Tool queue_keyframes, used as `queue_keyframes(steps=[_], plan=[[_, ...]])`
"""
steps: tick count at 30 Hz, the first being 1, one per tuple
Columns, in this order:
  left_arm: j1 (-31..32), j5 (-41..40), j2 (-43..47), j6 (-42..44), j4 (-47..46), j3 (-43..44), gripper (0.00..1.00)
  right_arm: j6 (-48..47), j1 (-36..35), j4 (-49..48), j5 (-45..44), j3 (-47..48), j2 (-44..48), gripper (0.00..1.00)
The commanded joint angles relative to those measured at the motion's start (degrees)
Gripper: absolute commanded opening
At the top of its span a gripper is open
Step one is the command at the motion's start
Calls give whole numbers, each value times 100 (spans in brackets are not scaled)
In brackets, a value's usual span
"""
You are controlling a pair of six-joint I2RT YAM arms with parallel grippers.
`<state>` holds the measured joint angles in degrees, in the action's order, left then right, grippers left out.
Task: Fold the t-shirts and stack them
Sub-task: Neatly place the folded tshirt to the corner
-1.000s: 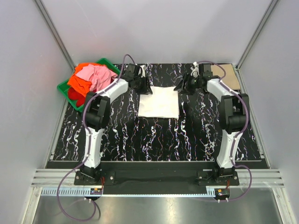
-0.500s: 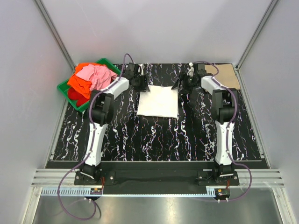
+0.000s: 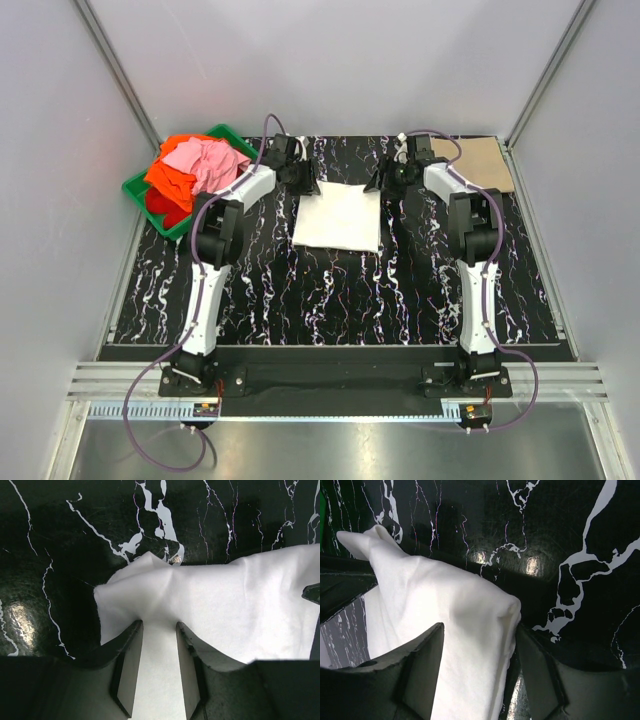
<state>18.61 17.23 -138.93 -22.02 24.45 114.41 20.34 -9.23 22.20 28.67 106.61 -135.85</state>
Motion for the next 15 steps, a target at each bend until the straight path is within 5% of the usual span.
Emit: queue_keyframes(steps=[1,3,7,15], plan=[[-51,209,76,102,313,222,40,-152,-61,215,-274,-44,-205,64],[-51,359,366,93,595,415,40,-205,-52,206,-212,-17,-231,46],[-51,482,1349,-3,1299,303,41,-451,-35,206,-335,-96,-38,30],[309,571,4417,329,1352,-2667,45,-740,-26,399,-537,88,717,1]])
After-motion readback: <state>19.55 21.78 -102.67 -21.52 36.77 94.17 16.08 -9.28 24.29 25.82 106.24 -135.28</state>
